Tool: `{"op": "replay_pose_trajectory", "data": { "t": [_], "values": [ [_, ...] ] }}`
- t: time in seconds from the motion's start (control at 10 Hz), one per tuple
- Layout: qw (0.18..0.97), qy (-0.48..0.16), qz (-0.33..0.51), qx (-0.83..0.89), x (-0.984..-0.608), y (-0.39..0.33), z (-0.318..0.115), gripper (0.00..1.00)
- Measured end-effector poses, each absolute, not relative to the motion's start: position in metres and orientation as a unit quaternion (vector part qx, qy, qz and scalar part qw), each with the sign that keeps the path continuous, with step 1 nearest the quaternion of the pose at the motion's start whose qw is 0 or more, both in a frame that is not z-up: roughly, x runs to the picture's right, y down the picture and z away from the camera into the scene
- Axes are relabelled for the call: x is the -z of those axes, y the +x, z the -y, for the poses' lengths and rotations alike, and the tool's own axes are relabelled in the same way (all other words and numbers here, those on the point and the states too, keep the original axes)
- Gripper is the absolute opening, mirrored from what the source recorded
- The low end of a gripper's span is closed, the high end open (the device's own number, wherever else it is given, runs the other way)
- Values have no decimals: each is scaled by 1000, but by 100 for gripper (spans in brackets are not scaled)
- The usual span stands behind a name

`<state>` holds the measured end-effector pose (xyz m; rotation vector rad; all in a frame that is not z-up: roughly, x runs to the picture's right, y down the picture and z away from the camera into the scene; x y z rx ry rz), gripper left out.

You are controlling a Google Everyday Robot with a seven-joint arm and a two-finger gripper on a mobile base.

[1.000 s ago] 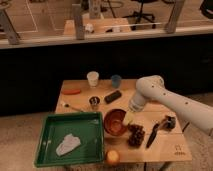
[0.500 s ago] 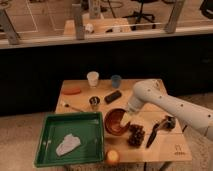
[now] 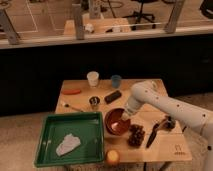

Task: Stack bowls into tray

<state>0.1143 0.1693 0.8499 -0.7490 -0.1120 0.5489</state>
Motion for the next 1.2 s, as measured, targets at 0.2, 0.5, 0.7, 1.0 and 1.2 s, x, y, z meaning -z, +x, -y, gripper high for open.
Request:
{"op": "replay_pose_trajectory", "data": {
  "t": [0.2, 0.5, 0.7, 1.0, 1.2],
  "values": [
    [890, -369, 34, -264, -852, 116, -169, 2],
    [892, -378, 4, -247, -840, 114, -151, 0],
    [895, -384, -13, -225, -818, 110, -131, 0],
    [897, -399, -16, -188, -798, 97, -118, 0],
    [893, -422, 1, -158, -790, 78, -121, 0]
  ]
}}
